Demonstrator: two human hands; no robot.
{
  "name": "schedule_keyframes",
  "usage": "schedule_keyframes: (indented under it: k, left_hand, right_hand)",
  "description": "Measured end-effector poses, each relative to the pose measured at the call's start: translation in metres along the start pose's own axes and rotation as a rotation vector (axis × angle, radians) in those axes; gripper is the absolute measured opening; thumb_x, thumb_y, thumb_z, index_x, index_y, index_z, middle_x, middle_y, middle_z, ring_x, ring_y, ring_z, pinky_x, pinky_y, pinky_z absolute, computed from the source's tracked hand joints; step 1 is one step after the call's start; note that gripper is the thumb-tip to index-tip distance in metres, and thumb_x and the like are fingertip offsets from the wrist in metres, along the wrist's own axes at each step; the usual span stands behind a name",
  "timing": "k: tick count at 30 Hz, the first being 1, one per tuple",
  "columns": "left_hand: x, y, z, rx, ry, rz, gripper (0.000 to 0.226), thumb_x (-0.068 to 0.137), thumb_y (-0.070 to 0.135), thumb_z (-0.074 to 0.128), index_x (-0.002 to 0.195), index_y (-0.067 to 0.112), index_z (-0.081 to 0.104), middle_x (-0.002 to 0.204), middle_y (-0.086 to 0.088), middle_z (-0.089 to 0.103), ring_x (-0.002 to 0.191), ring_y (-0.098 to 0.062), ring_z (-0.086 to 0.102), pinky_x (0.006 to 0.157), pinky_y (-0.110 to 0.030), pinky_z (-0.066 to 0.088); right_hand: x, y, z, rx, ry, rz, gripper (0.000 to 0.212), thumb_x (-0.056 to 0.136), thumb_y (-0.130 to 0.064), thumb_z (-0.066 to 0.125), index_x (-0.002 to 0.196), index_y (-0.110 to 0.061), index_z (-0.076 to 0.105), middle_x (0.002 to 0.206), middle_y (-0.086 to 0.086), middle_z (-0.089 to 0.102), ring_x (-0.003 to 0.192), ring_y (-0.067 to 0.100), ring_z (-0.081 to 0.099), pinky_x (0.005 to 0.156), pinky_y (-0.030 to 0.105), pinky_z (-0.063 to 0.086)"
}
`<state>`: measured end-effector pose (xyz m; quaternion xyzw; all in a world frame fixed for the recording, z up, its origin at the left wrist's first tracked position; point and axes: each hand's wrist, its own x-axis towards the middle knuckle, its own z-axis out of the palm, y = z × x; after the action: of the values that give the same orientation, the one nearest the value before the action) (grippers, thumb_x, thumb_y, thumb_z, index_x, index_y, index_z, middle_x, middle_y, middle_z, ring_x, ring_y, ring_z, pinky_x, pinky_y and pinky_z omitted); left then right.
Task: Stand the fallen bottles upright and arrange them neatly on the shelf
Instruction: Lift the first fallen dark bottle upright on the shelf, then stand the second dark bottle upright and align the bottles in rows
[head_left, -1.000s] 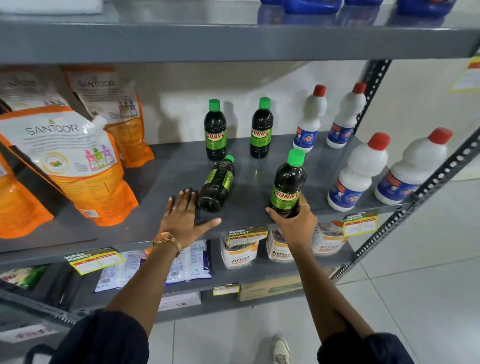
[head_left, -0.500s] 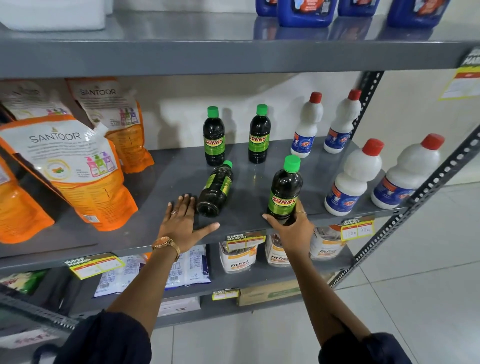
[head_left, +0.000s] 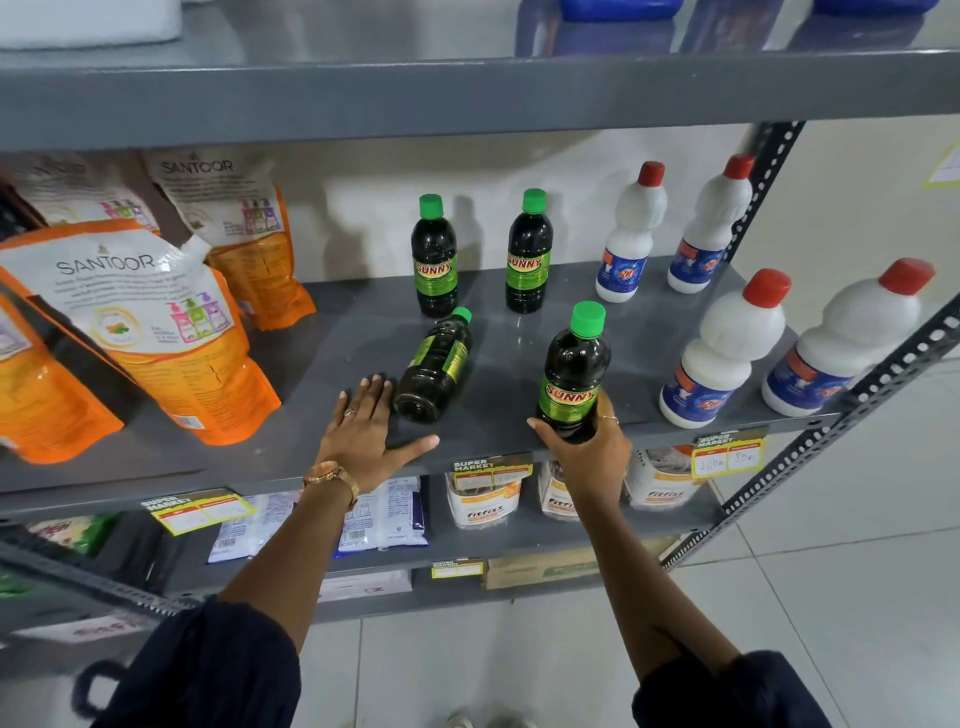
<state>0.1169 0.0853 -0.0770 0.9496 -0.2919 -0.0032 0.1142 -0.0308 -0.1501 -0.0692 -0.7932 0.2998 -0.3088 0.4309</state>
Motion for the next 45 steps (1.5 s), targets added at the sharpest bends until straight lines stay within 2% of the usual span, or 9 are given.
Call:
schedule_keyframes:
  k: [12,17,20,23,26,30,37,40,45]
  left_hand:
    - [0.000,-0.001,0.001,0.002,0.024,0.008,0.112,0.067,0.090,0.021,0.148,0.013,0.013,0.158,-0.007,0.012,0.144,-0.018,0.001,0.118,-0.043,-0.002]
    - [0.001,-0.002,0.000,-0.042,0.003,0.007,0.115,0.064,0.091,0.023,0.148,0.014,0.012,0.158,-0.006,0.009,0.144,-0.017,-0.002,0.118,-0.043,-0.002]
    - [0.002,-0.013,-0.011,-0.216,-0.110,0.001,0.112,0.063,0.088,0.034,0.148,0.019,0.014,0.158,-0.001,0.007,0.144,-0.021,0.000,0.118,-0.041,0.003]
    - [0.002,-0.034,-0.024,-0.364,-0.118,0.026,0.083,0.079,0.062,0.046,0.145,0.016,0.027,0.156,-0.002,0.019,0.143,-0.018,0.014,0.113,-0.029,0.010]
    - [0.003,-0.051,-0.026,-0.277,-0.061,0.093,0.064,0.092,0.044,0.046,0.144,0.010,0.030,0.154,-0.007,0.024,0.141,-0.019,0.020,0.112,-0.027,0.013]
    - [0.000,-0.055,-0.014,-0.229,-0.014,0.113,0.079,0.085,0.059,0.026,0.145,0.006,0.024,0.154,-0.012,0.019,0.143,-0.024,0.012,0.114,-0.027,0.003]
    - [0.001,-0.060,-0.006,-0.200,0.064,0.172,0.064,0.092,0.042,0.028,0.141,0.000,0.030,0.151,-0.016,0.024,0.141,-0.031,0.019,0.113,-0.032,0.000]
    - [0.002,-0.059,-0.003,-0.125,0.054,0.195,0.066,0.089,0.041,0.021,0.138,-0.003,0.035,0.146,-0.022,0.035,0.137,-0.035,0.030,0.114,-0.040,0.009]
    - [0.001,-0.057,-0.009,-0.106,0.059,0.201,0.062,0.092,0.037,0.025,0.141,-0.001,0.030,0.149,-0.020,0.031,0.140,-0.032,0.024,0.117,-0.038,0.011]
  right_hand:
    - [0.003,0.008,-0.003,-0.009,-0.020,-0.009,0.081,0.064,-0.044,0.083,0.131,-0.015,0.049,0.115,0.002,0.067,0.099,0.010,0.059,0.083,0.024,0.049]
    - [-0.018,0.007,0.001,0.062,0.025,0.076,0.112,0.060,-0.058,0.080,0.148,-0.017,0.024,0.149,0.006,0.038,0.137,0.022,0.036,0.109,0.037,0.036]
    - [-0.072,0.000,0.005,0.008,0.117,-0.015,0.088,0.072,-0.057,0.071,0.140,-0.017,0.034,0.139,0.011,0.044,0.131,0.030,0.038,0.110,0.047,0.030]
    - [-0.107,-0.027,0.029,-0.070,-0.072,-0.238,0.058,0.081,-0.058,0.059,0.124,-0.020,0.049,0.116,-0.005,0.049,0.110,0.017,0.045,0.100,0.035,0.034]
    - [-0.068,-0.072,0.073,-0.063,-0.145,-0.018,0.068,0.084,-0.066,0.049,0.129,-0.015,0.049,0.120,-0.001,0.050,0.111,0.016,0.041,0.096,0.030,0.030]
    - [0.016,-0.106,0.126,-0.234,-0.351,0.362,0.099,0.060,-0.084,0.051,0.121,-0.007,0.055,0.123,0.013,0.059,0.118,0.033,0.051,0.098,0.041,0.038]
    - [0.027,-0.112,0.135,-0.123,-0.331,0.407,0.048,0.058,-0.042,0.080,0.092,-0.011,0.067,0.090,0.007,0.070,0.079,0.022,0.063,0.063,0.028,0.047]
    - [0.020,-0.110,0.134,0.061,-0.182,0.386,0.049,0.062,-0.034,0.082,0.093,-0.007,0.056,0.092,0.008,0.066,0.081,0.023,0.061,0.068,0.029,0.048]
    - [0.023,-0.110,0.148,0.338,0.115,0.172,0.080,0.065,-0.018,0.084,0.129,-0.013,0.037,0.111,0.002,0.057,0.098,0.019,0.058,0.089,0.028,0.044]
